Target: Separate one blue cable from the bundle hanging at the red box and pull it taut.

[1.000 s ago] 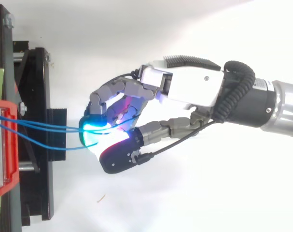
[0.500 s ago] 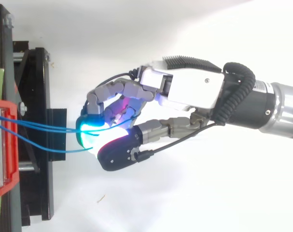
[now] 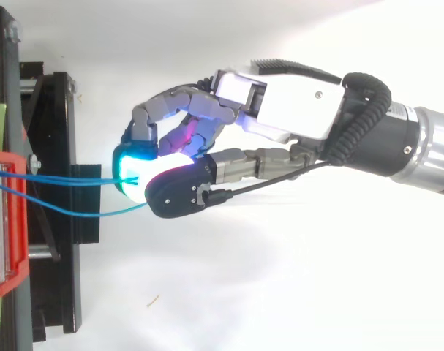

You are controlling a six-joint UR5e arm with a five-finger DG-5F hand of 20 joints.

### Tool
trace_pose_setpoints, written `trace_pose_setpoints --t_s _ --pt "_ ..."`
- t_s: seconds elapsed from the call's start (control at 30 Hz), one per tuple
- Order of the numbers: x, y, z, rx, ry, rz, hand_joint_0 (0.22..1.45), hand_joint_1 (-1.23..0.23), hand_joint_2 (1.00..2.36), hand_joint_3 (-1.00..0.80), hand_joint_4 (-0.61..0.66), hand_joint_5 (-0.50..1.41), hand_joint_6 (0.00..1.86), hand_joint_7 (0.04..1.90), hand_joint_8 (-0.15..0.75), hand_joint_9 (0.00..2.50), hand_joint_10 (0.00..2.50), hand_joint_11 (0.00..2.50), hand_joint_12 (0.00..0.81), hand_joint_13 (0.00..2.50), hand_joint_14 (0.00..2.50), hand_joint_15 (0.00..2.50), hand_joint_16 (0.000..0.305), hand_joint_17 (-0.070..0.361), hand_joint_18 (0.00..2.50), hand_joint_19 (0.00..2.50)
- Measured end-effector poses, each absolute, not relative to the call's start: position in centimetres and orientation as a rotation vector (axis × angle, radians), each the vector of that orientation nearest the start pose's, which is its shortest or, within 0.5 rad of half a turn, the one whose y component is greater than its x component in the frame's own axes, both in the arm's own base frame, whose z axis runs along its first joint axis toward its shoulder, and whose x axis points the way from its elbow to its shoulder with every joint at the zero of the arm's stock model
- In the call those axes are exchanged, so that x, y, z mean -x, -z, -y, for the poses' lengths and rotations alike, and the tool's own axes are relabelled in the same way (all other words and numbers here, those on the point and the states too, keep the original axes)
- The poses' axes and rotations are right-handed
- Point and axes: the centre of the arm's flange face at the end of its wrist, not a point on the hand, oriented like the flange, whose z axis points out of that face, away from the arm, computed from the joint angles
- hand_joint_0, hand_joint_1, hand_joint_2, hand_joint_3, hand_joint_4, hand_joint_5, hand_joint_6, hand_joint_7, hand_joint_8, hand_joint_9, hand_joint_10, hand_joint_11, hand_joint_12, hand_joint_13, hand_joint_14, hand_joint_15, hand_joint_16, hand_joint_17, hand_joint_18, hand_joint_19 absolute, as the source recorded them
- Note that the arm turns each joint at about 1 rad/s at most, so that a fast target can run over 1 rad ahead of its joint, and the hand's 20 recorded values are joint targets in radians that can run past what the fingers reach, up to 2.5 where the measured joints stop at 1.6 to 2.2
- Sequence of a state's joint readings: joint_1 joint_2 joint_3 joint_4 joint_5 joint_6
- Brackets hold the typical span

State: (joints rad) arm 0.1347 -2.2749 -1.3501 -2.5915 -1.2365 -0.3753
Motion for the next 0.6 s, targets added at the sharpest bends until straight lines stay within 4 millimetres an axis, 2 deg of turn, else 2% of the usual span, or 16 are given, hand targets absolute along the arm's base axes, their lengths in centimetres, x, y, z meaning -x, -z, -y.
trace_pose_setpoints --t_s 0.1,0.4,0.53,0.6 --pt "-73.9 -21.1 7.0 -1.022 -0.805 -1.177 0.6 -0.56 1.01 -0.36 0.12 -0.13 0.74 1.17 0.355 1.31 0.02 1.13 0.42 0.93 0.02 0.52 0.052 0.117 0.81 0.54" --pt "-73.9 -22.0 6.9 -1.02 -0.808 -1.159 0.6 -0.71 1.01 -0.11 0.15 -0.17 0.88 1.07 0.416 1.3 0.01 1.17 0.473 1.0 0.02 0.51 0.063 0.143 0.94 0.45" --pt "-73.8 -22.6 6.6 -1.017 -0.811 -1.155 0.61 -0.75 1.01 -0.09 0.12 -0.17 0.9 1.05 0.406 1.27 0.01 1.19 0.465 0.99 0.02 0.53 0.062 0.14 0.92 0.45" --pt "-73.8 -22.8 6.4 -1.016 -0.813 -1.156 0.63 -0.81 1.02 -0.12 0.08 -0.19 0.91 1.08 0.37 1.22 0.02 1.21 0.435 0.96 0.02 0.54 0.056 0.126 0.87 0.47"
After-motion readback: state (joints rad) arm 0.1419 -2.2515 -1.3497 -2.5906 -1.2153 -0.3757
